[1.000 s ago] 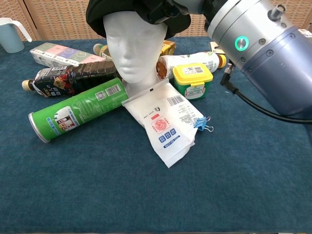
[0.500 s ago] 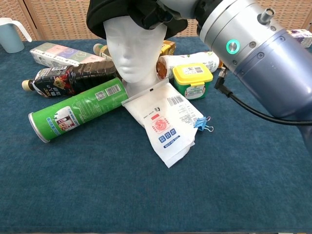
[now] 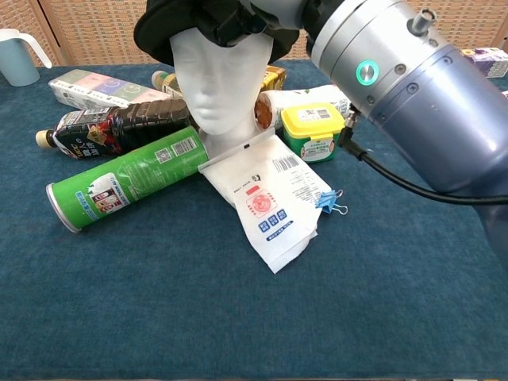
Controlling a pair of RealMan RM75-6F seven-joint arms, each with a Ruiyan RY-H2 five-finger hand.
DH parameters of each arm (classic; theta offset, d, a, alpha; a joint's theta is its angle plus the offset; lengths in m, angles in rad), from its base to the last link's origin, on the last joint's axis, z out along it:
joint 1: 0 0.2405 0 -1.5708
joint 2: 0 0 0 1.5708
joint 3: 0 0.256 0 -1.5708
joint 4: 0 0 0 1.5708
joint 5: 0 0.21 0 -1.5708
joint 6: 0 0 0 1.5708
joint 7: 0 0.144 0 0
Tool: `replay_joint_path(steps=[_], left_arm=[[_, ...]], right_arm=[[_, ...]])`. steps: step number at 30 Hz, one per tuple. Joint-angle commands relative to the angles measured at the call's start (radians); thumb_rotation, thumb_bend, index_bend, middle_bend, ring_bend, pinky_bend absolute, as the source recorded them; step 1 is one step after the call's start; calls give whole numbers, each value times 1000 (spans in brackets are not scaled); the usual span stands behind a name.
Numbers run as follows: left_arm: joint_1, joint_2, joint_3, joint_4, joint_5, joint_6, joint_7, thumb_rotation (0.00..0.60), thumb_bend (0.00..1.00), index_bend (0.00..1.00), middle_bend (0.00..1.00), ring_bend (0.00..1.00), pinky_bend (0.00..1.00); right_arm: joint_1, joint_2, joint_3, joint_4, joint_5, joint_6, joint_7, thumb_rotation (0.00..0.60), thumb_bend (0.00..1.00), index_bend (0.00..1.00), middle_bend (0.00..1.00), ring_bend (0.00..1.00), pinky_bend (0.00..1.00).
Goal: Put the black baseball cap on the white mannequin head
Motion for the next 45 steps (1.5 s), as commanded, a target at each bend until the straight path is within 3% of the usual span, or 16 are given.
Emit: replay_joint_path(steps=[1,11,23,36,39,45], left_arm=[[0,0,0,1,0,-1,0,600,350,550,415,290,315],[-3,-1,-2,-4,4,-1,3,600,349,550,415,289,311],[-10,2,-4,-21,14,-2,18,600,350,550,415,289,310],[-12,6,-6,-27,12,-2,25,600,349,550,415,289,310],[-14,6,-7,-29,14,-3,27,600,350,550,415,289,310],[-20,8,-10,-43,20,-3,37,600,349,551,415,289,309]], right_arm=[[-5,10,-5,-11,6,-11,6,600,646,403,476,597,732],[-21,48,-15,-44,6,-26,16,600,609,256,396,521,680],[-79,132,-55,-99,-13,-8,22,600,605,215,377,506,663],[-98,150,-66,-112,-19,-18,21,600,601,191,369,502,662],[-108,164,-70,-126,-11,-21,31,600,525,156,352,484,648],[-131,203,-76,-156,-7,-20,48,600,214,98,315,440,606]])
